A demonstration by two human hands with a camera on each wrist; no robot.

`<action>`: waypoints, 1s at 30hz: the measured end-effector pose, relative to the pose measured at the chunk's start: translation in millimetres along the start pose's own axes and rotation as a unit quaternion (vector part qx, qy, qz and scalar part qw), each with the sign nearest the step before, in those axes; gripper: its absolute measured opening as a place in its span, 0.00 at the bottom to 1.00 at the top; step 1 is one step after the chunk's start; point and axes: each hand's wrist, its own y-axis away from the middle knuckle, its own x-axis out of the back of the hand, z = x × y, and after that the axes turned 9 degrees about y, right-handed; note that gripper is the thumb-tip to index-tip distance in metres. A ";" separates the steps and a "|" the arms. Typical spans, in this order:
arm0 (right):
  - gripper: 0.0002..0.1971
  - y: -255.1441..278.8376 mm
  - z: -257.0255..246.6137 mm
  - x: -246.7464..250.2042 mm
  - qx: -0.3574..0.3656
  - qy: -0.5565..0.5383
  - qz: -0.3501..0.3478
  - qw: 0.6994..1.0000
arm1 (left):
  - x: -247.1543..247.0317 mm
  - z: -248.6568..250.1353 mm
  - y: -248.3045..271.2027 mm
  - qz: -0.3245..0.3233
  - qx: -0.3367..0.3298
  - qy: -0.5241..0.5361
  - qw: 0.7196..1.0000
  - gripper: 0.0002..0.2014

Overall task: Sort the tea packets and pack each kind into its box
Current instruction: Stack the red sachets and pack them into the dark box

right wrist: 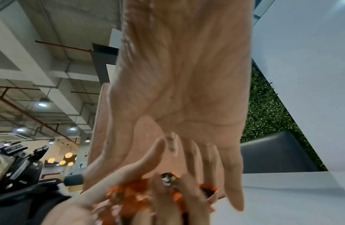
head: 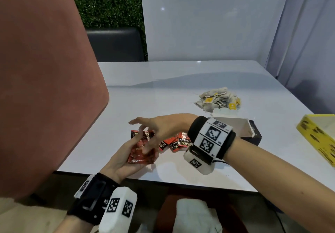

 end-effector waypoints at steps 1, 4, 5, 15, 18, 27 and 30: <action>0.47 0.4 -0.8 -5.0 0.005 0.010 0.002 1.000 | -2.4 -1.9 -0.5 0.006 -0.005 0.006 1.000 0.38; 0.54 -7.9 -0.1 -22.1 0.017 0.070 0.059 0.996 | -10.4 -9.4 -1.2 0.016 -0.022 0.038 0.999 0.25; 0.53 -12.2 1.0 -25.5 0.015 0.069 0.074 0.995 | -11.3 -10.7 -1.5 0.028 -0.036 0.038 0.998 0.22; 0.28 -25.6 21.4 -6.7 -0.153 0.105 0.120 0.975 | 18.8 11.0 -1.3 0.033 -0.081 0.041 0.995 0.42; 0.24 -35.2 28.1 -26.7 -0.193 0.225 0.057 0.953 | 26.4 19.1 -3.3 0.046 -0.101 0.060 0.992 0.43; 0.11 -31.9 27.6 -26.7 -0.162 0.252 0.211 0.930 | 24.6 18.4 -1.3 0.088 -0.133 0.070 0.985 0.51; 0.09 -24.5 22.9 -9.1 -0.164 0.199 0.327 0.909 | 22.7 16.5 -3.6 0.074 -0.151 0.040 0.985 0.52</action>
